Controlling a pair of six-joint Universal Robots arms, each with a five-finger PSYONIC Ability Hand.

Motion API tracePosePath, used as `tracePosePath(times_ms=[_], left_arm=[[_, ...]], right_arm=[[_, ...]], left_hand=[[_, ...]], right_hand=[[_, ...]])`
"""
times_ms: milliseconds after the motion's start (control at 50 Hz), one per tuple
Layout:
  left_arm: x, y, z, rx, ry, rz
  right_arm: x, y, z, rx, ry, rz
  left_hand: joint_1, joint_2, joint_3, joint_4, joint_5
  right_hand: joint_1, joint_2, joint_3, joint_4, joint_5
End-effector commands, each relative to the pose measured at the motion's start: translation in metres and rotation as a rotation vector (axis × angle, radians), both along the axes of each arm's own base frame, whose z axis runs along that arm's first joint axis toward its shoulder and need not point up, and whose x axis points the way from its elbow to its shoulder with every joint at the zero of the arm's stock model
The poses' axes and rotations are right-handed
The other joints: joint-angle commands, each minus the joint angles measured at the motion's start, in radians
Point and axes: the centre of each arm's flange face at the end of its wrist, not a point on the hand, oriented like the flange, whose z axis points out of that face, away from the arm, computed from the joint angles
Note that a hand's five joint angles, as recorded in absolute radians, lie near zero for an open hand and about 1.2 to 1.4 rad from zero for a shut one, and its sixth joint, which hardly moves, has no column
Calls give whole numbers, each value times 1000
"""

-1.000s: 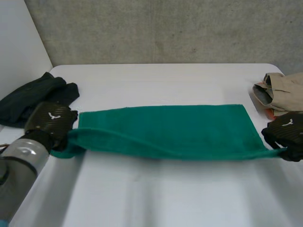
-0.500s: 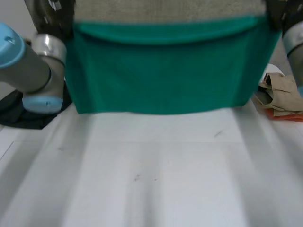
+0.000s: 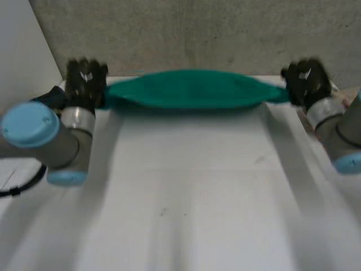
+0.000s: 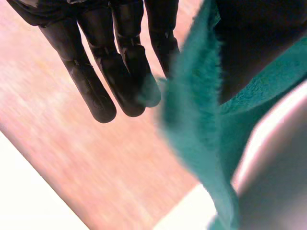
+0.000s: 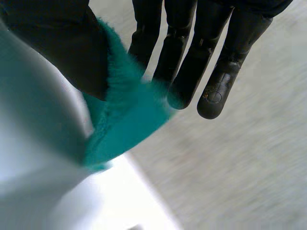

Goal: Fold the laundry.

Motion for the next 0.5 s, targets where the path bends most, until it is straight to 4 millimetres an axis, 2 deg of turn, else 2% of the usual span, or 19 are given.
tracePosePath(times_ms=[20, 80, 100, 140, 160, 220, 240, 280, 320, 340, 400, 480, 500], left_arm=[[15, 48, -45, 209, -91, -1], [24, 68, -37, 248, -128, 6], [29, 83, -34, 285, -162, 9], [35, 98, -32, 329, -203, 11], [42, 114, -31, 381, -252, 13], [52, 140, -29, 471, -340, 11], [58, 157, -30, 543, -399, 6], [65, 173, -30, 621, -456, -2], [72, 193, -26, 719, -496, -16], [73, 196, -24, 731, -498, -19], [73, 192, -18, 698, -480, -8], [68, 172, -12, 579, -437, 13], [67, 167, -12, 560, -429, 18]], right_arm=[[-11, 48, -46, 323, 98, 21], [-29, 66, -39, 416, 132, 16], [-34, 72, -35, 437, 145, 16], [-46, 91, -24, 496, 200, 28], [-50, 98, -20, 517, 223, 29], [-65, 126, -9, 615, 326, 36], [-68, 132, -8, 639, 347, 38], [-77, 150, -1, 714, 416, 51], [-84, 159, 2, 756, 459, 60], [-88, 165, 5, 777, 488, 83], [-91, 163, 6, 761, 511, 87], [-93, 149, 5, 686, 498, 49], [-94, 138, 1, 657, 467, 25]], left_hand=[[229, 196, 202, 194, 255], [229, 196, 202, 194, 255], [229, 196, 202, 194, 255], [229, 196, 202, 194, 255], [229, 196, 202, 194, 255], [229, 196, 202, 194, 255], [229, 196, 202, 194, 255], [229, 196, 202, 194, 255], [229, 196, 202, 194, 255], [229, 196, 202, 194, 255], [229, 196, 202, 194, 255], [229, 196, 202, 194, 255], [229, 196, 202, 194, 255]], right_hand=[[401, 220, 214, 207, 222], [401, 220, 214, 207, 222], [401, 220, 214, 207, 222], [401, 220, 214, 207, 222], [401, 220, 214, 207, 222], [401, 220, 214, 207, 222], [401, 220, 214, 207, 222], [401, 220, 214, 207, 222], [401, 220, 214, 207, 222], [401, 220, 214, 207, 222], [401, 220, 214, 207, 222], [401, 220, 214, 207, 222], [401, 220, 214, 207, 222]])
